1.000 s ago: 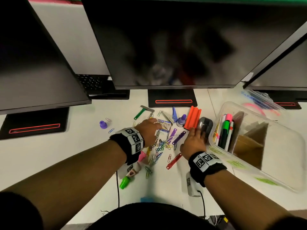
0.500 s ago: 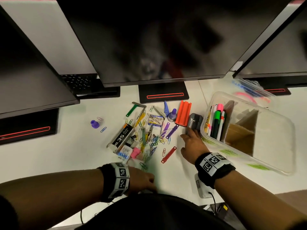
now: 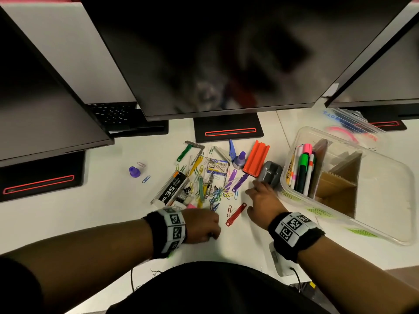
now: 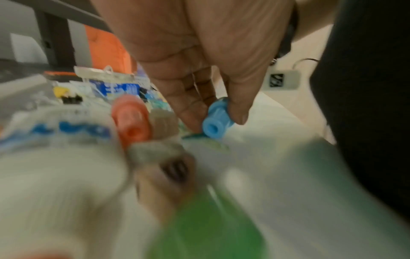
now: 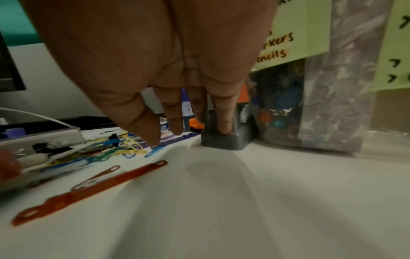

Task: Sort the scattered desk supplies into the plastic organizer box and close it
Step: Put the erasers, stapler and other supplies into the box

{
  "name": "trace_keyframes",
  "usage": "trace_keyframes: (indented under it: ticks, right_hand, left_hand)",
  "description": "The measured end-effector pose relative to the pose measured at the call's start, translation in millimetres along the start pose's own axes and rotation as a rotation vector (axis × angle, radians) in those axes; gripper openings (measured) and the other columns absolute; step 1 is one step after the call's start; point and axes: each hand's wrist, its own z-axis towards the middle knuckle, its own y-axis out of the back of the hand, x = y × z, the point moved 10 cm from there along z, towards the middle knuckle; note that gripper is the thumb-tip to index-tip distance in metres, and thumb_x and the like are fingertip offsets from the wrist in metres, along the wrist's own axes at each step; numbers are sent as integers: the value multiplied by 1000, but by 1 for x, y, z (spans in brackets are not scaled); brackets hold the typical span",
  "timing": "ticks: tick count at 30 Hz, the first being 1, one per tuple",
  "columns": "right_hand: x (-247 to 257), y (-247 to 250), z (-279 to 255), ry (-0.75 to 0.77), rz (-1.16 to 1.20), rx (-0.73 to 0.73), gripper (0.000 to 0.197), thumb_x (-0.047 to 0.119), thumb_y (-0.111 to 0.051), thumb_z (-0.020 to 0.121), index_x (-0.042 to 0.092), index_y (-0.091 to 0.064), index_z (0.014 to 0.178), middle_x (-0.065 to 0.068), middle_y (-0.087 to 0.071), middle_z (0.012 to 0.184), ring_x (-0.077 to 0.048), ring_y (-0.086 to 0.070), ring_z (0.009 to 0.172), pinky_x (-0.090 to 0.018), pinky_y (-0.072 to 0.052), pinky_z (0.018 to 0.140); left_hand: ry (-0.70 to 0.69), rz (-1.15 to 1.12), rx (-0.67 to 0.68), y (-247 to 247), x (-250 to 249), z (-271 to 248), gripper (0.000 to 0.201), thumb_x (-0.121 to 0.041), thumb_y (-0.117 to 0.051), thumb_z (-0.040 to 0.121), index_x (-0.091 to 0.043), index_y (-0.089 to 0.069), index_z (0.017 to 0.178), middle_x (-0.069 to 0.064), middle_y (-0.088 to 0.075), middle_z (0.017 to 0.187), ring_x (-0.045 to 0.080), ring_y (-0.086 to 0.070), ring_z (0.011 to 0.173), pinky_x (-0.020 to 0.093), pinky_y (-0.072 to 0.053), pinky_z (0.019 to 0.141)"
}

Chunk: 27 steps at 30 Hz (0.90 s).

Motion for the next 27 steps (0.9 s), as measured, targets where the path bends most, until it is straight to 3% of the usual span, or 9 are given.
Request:
trace_keyframes:
  ticks: [3,5,7,10,12,14,16,24,27]
  right_hand:
    - [6,-5,-7,48,41,33,41,17,-51,83,13,-56,123,-10,-44,142,-26,-36,135,-33,-31,112]
    - [4,13,-8,45,66,-105,30,17,-52,80,11,-64,107,-10,-58,122,-31,-54,116,-35,-47,95]
    - [-2,35,-3,21,48,-273,30,18,-56,76,9,-65,102,-12,-61,110,-36,-57,103,-36,-48,89]
    - [-13,28,10,-105,49,-196,55,33,-52,84,18,-39,135,-16,-32,146,-39,-36,131,-42,-33,109]
    - [-20,12,16,-194,31,-92,65,44,-45,89,23,-20,145,-17,-8,156,-39,-18,141,-45,-22,115]
    - [-21,3,17,-235,-11,-30,67,46,-44,91,19,-18,146,-19,0,156,-41,-13,142,-46,-18,116]
    - [-19,1,17,-220,-35,-19,60,42,-49,90,14,-31,139,-19,0,156,-41,-13,141,-47,-18,115]
    - [-4,4,8,-79,61,-97,24,21,-58,80,14,-67,101,-15,-40,133,-39,-32,126,-39,-29,107]
    - [13,29,-4,10,133,-242,11,18,-64,71,12,-69,79,-15,-56,110,-40,-47,114,-40,-33,98]
  left_hand:
    - [52,-35,-161,33,19,8,29,-14,-47,93,-15,-62,117,5,-53,122,21,-50,113,33,-43,97]
    - [108,-19,-200,42,38,13,33,-11,-53,89,-19,-61,119,1,-50,127,18,-46,118,31,-42,99]
    - [167,-4,-222,47,54,15,46,-4,-62,80,-23,-58,122,-2,-47,129,17,-41,123,31,-42,102]
    - [248,-23,-237,54,70,17,56,5,-53,83,-21,-52,131,5,-37,143,23,-30,136,36,-33,112]
    - [272,-1,-257,59,72,17,56,5,-50,85,-21,-49,134,6,-32,148,24,-25,139,36,-29,114]
    - [289,-1,-271,64,73,15,52,0,-52,87,-23,-49,133,3,-32,147,22,-26,138,35,-31,112]
    - [303,-15,-262,64,75,14,47,-6,-52,89,-23,-50,133,2,-35,145,22,-29,135,34,-32,112]
    - [371,-60,-302,69,79,4,37,-13,-51,90,-21,-56,127,0,-44,138,19,-37,128,32,-36,108]
    - [405,-95,-365,91,77,2,37,-15,-54,89,-21,-57,125,-3,-44,139,17,-35,131,32,-34,110]
